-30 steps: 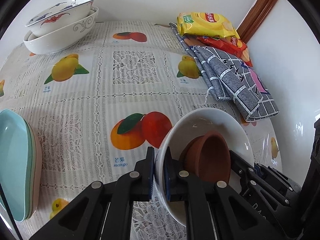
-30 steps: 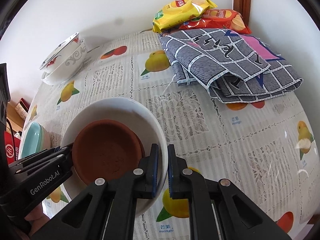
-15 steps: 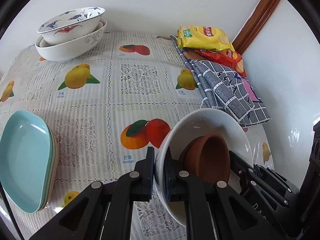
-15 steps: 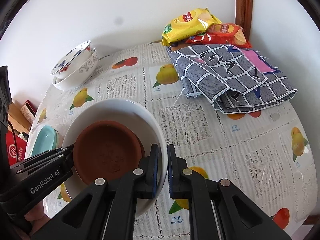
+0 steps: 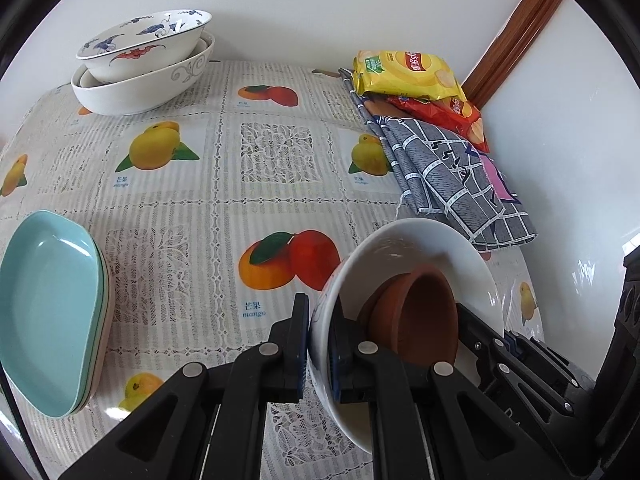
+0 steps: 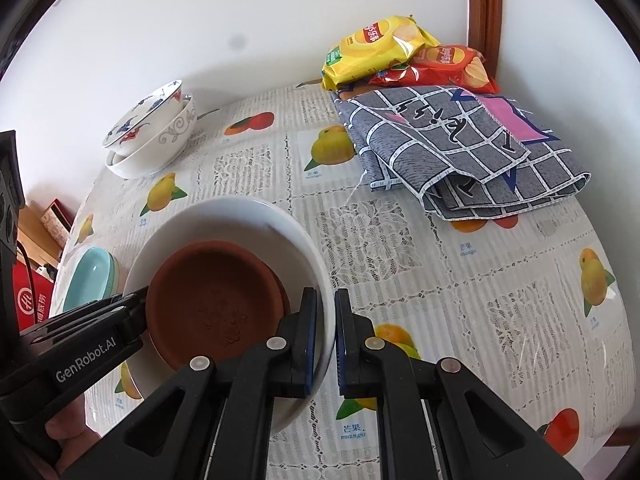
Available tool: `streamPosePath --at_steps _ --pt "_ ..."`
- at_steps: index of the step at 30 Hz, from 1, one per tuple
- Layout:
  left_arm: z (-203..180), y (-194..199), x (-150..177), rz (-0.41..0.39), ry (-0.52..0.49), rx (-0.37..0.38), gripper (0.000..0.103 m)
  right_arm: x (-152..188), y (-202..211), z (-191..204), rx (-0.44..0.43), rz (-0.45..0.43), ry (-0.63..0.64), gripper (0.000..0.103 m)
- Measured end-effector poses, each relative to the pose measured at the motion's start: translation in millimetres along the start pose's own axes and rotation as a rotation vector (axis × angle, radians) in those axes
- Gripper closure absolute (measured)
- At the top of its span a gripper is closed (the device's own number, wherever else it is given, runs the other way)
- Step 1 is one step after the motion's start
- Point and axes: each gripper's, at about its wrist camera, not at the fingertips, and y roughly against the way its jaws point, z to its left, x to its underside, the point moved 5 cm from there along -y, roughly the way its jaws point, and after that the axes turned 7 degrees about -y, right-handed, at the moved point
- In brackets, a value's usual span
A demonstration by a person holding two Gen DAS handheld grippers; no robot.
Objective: Organize plates and bowls
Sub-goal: 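Lift the white bowl with both grippers and carry it toward the plate stack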
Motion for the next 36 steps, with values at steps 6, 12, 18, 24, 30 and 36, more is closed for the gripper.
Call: streamPosePath --at_steps 6,12,18,24,30,36 --pt "-0.8 -0.9 -0.5 0.003 0.001 0.003 0.094 -0.7 -0.8 -0.5 0.001 0.0 -0.001 0.094" --pt "-1.0 -1.2 -0.4 0.005 0.001 0.001 0.094 -0.4 -0.7 -0.4 0.0 0.002 -0.001 0.094" --pt "-0.1 -0.6 -0.8 -0.001 0.003 0.003 0.094 -0.7 0.9 1.1 -0.001 -0.002 0.002 0.094" --pt "2.9 7.4 -2.1 -0.016 0.006 0.003 0.094 -4.0 7.0 6.6 -0.008 -0.019 0.005 0.094" --pt "10.1 19.2 -3.5 -0.032 0.017 0.001 0.094 -5.1 13.1 16.2 -0.022 -0.03 0.017 0.094" --pt "21.5 29.7 -2.2 -0.047 0.035 -0.004 0.094 -3.9 16.6 30.2 -0.035 -0.036 0.034 0.094"
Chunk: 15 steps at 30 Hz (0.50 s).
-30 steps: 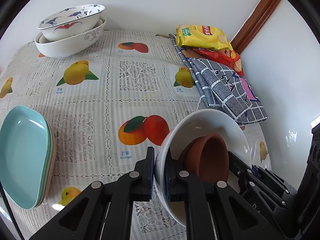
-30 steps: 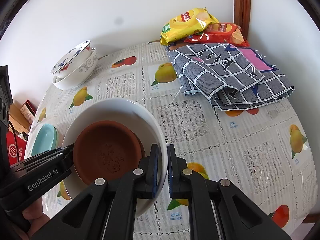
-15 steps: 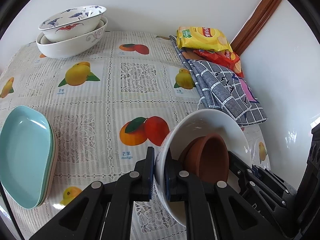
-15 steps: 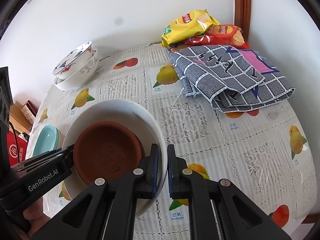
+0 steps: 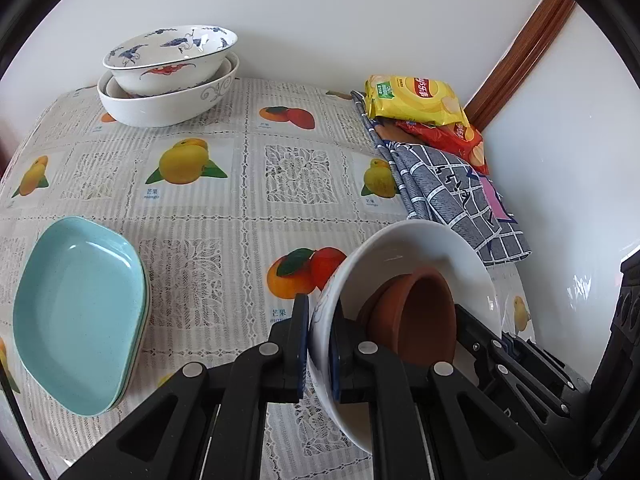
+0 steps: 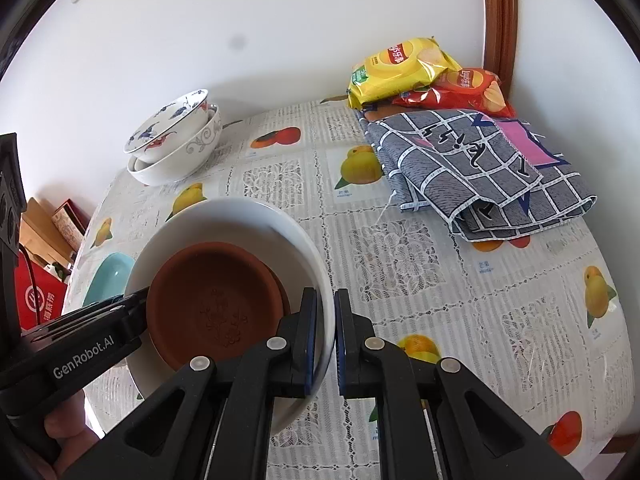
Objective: Organize plates and bowls
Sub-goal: 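Lift the white bowl with both grippers and carry it toward the plate stack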
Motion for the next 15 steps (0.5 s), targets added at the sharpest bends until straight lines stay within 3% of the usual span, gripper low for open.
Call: streamPosePath --at_steps 15 --pt "16.2 11.7 4.1 -0.015 0.031 -0.003 0.094 6.9 2.5 17.5 -0.015 -0.001 0.028 0.094"
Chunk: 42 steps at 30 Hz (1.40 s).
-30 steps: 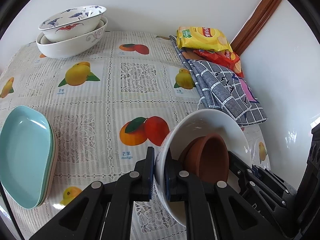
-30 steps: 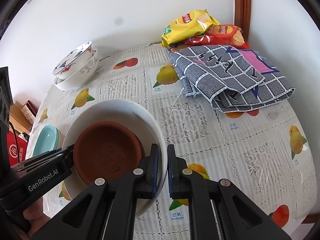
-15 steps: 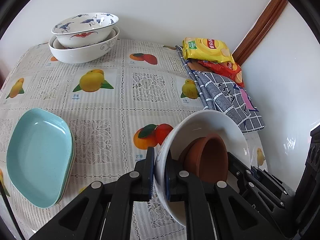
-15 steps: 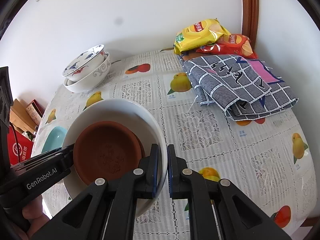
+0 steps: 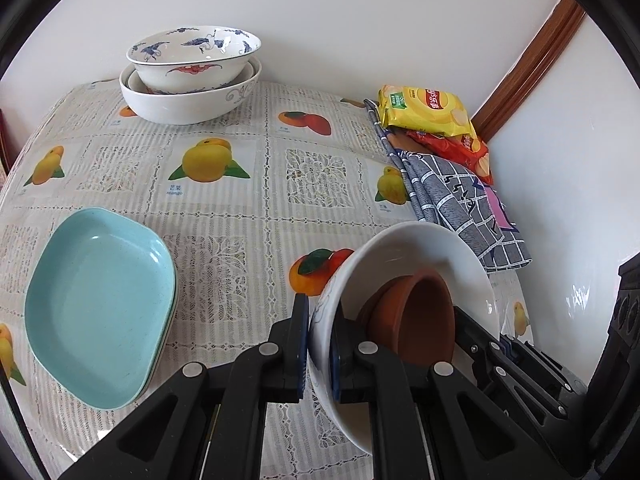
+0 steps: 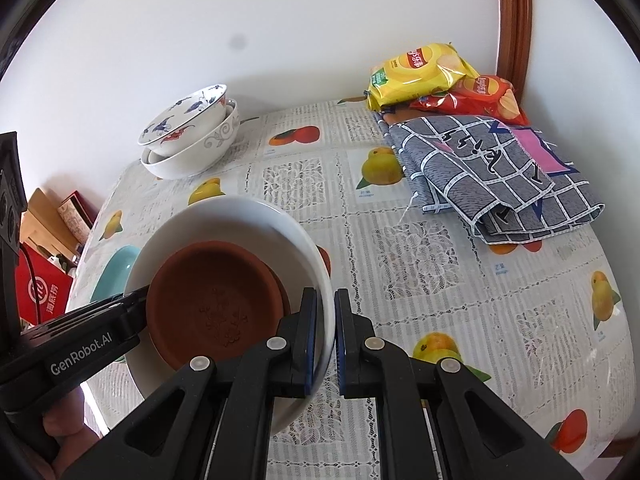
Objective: Organize plates and bowls
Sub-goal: 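Lift the white bowl with both grippers and carry it toward the plate stack, then carry the white bowl with both grippers over the blue plate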
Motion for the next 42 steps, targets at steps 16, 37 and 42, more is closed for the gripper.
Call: streamPosePath --at_steps 16,37,42 --pt "5.0 4.2 1.0 -0.002 0.002 -0.005 0.094 1.8 1.1 7.4 -0.008 -0.001 0.006 0.094" --pt "6.3 2.3 2.8 0.003 0.003 -0.005 0.094 3.0 -0.5 5.0 -0.011 0.004 0.002 0.094" --pt "6.2 2.3 2.7 0.003 0.002 -0.006 0.094 2.9 -0.7 4.9 -0.012 0.004 0.0 0.094"
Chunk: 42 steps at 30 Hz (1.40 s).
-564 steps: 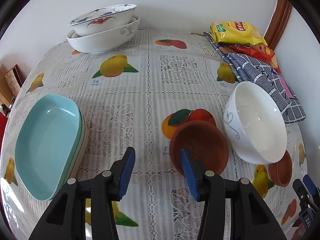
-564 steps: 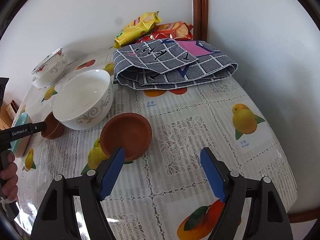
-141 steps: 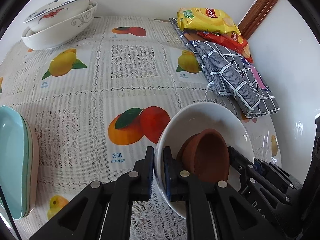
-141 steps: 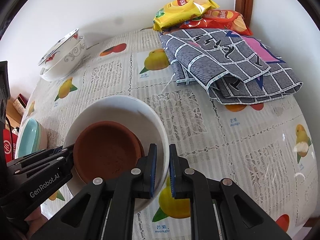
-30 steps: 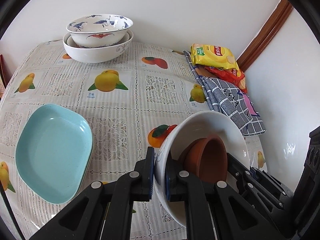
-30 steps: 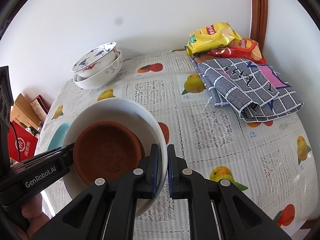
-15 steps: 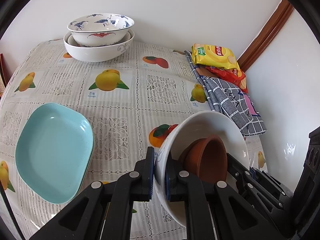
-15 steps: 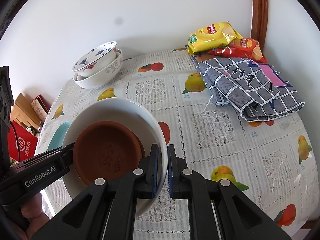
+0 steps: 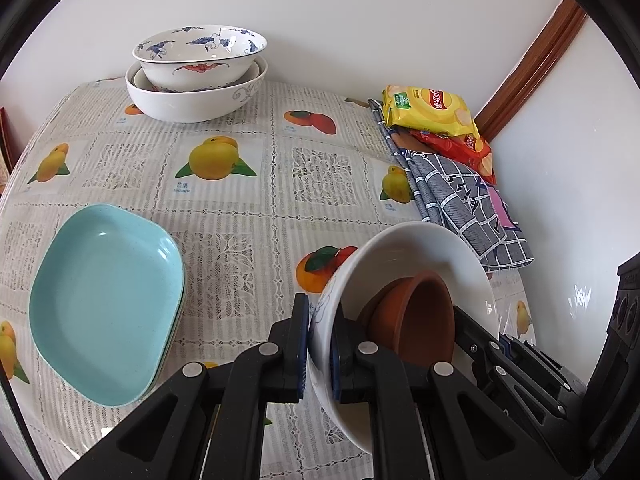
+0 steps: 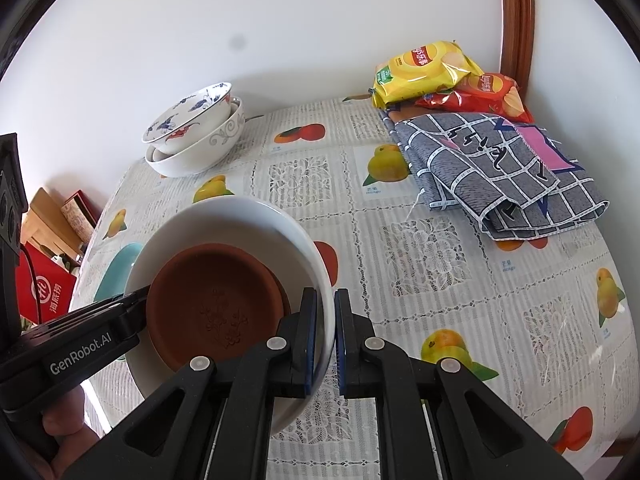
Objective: Organize plates and bowls
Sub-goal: 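Carry the white bowl with both grippers over the blue plate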
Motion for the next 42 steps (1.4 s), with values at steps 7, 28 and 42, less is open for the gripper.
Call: streamPosePath --at_steps 7,28,42 --pt "-1.2 1.8 -0.6 -0.006 0.002 -0.003 0.094 -1.5 1.2 1.9 -0.006 -0.005 -0.001 0.094" --pt "32.2 20.4 -1.8 -0.029 0.044 -0.022 0.094 -0.7 -2.7 36.3 -0.05 -0.003 0.029 0.094" --pt "80.0 33.8 -0.8 -0.044 0.097 -0.059 0.094 2.3 -15.4 83.4 -0.093 0.016 0.072 0.094"
